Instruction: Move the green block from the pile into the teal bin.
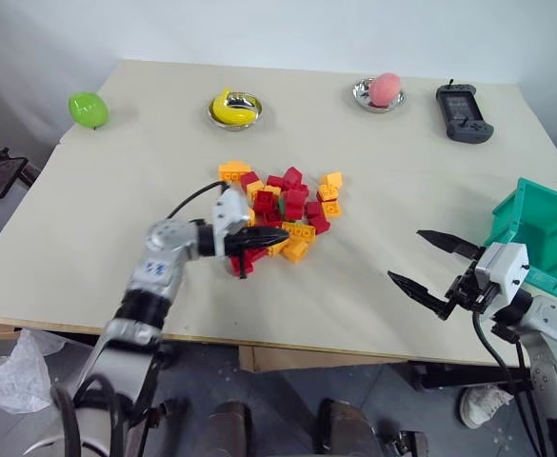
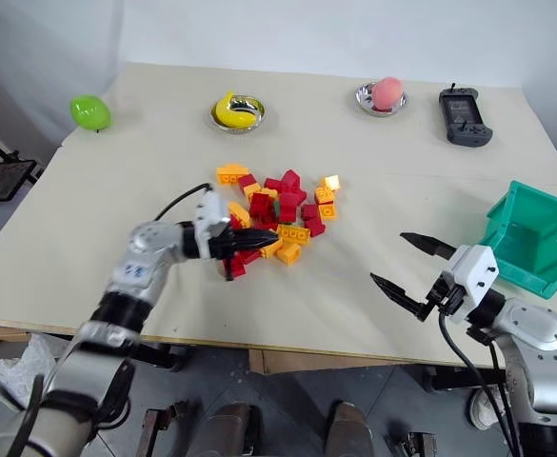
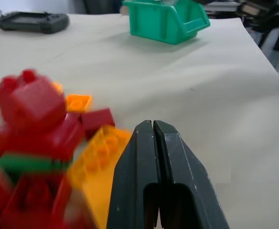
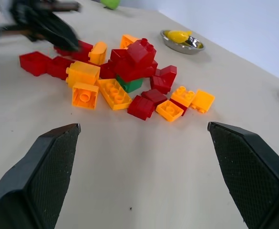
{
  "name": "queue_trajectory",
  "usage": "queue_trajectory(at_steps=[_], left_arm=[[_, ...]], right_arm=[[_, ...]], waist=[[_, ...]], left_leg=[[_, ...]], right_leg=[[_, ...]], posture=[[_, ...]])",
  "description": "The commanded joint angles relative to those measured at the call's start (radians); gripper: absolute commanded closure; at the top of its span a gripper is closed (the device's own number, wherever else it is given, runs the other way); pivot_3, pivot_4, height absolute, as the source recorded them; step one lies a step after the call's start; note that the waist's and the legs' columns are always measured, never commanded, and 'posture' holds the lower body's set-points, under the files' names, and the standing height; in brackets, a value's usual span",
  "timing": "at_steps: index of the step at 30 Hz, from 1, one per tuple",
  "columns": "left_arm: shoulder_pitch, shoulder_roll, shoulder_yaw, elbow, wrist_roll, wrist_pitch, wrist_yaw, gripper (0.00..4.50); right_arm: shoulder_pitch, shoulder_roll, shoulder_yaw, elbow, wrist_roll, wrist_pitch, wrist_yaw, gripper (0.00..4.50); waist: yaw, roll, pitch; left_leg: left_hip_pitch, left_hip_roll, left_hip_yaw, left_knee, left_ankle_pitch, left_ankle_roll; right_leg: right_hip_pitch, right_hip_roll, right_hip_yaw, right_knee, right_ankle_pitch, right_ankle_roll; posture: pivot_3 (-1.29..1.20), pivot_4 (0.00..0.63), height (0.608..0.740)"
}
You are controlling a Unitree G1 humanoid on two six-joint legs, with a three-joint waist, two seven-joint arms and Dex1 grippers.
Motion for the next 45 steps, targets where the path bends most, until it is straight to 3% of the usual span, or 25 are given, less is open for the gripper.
queue_trajectory(at_steps=[1, 6, 12, 20, 29, 34, 37, 43, 45], left_arm=[[-0.132, -0.051, 0.017, 0.217, 0.074, -0.064, 0.158, 4.47], [-0.267, -0.09, 0.119, 0.428, 0.075, -0.094, 0.397, 4.47], [-0.299, -0.063, 0.2, 0.504, 0.081, -0.104, 0.542, 4.47], [-0.236, -0.038, 0.132, 0.457, 0.144, -0.155, 0.269, 4.47], [-0.237, -0.123, 0.072, 0.442, 0.192, -0.171, 0.157, 4.47], [-0.185, -0.146, 0.074, 0.373, 0.153, -0.181, 0.002, 4.47], [-0.134, -0.117, 0.1, 0.281, 0.099, -0.158, -0.087, 4.47], [0.052, 0.05, 0.226, -0.057, -0.087, -0.006, -0.189, 4.47], [0.13, 0.122, 0.264, -0.166, -0.121, 0.059, -0.169, 4.07]], right_arm=[[0.023, 0.026, 0.009, -0.098, 0.001, 0.013, -0.051, 0.0], [0.043, 0.046, 0.031, -0.153, -0.009, 0.035, -0.095, 0.0], [0.018, 0.052, 0.053, -0.154, -0.015, 0.045, -0.112, 0.0], [-0.018, 0.06, 0.081, -0.14, -0.023, 0.043, -0.115, 0.0], [-0.008, 0.076, 0.087, -0.164, -0.028, 0.038, -0.139, 0.0], [0.011, 0.085, 0.097, -0.172, -0.036, 0.03, -0.152, 0.0], [0.008, 0.088, 0.1, -0.173, -0.037, 0.031, -0.155, 0.0], [-0.01, 0.077, 0.093, -0.144, -0.024, 0.037, -0.133, 0.0], [-0.025, 0.074, 0.101, -0.14, -0.014, 0.054, -0.123, 0.0]], waist=[[0.0, 0.0, 0.0], [-0.002, -0.001, 0.0], [-0.001, -0.001, 0.0], [0.002, -0.001, 0.0], [0.001, -0.001, 0.0], [0.0, -0.001, 0.0], [-0.004, 0.0, 0.0], [-0.024, 0.0, 0.0], [-0.024, 0.0, 0.0]], left_leg=[[0.0, 0.0, 0.0, 0.0, 0.0, 0.0], [0.0, 0.0, 0.0, 0.0, 0.0, 0.0], [0.0, 0.0, 0.0, -0.001, 0.0, 0.0], [0.0, 0.0, 0.0, -0.001, 0.0, 0.0], [-0.001, 0.0, 0.0, 0.0, 0.0, 0.0], [0.0, 0.0, 0.0, -0.001, 0.0, 0.0], [0.0, 0.0, 0.0, -0.001, 0.0, 0.0], [0.0, 0.001, 0.0, 0.0, 0.0, 0.0], [0.0, 0.001, 0.0, 0.0, 0.0, 0.0]], right_leg=[[0.0, 0.0, 0.0, 0.0, 0.0, 0.0], [0.0, 0.0, 0.0, 0.0, 0.0, 0.0], [0.0, 0.0, 0.0, 0.0, 0.0, 0.0], [-0.001, 0.0, 0.0, 0.0, 0.0, 0.0], [-0.001, 0.0, 0.0, 0.0, 0.0, 0.0], [-0.001, 0.0, 0.0, 0.0, 0.0, 0.0], [-0.001, 0.0, 0.0, 0.0, 0.0, 0.0], [-0.001, 0.0, 0.001, 0.001, 0.0, 0.0], [-0.001, 0.0, 0.001, 0.001, 0.0, 0.0]], posture=[[0.0, 0.15, 0.74], [0.0, 0.15, 0.74], [0.0, 0.15, 0.74], [0.0, 0.15, 0.74], [0.0, 0.15, 0.74], [0.0, 0.15, 0.74], [0.0, 0.15, 0.74], [0.0, 0.15, 0.74], [0.0, 0.15, 0.74]])
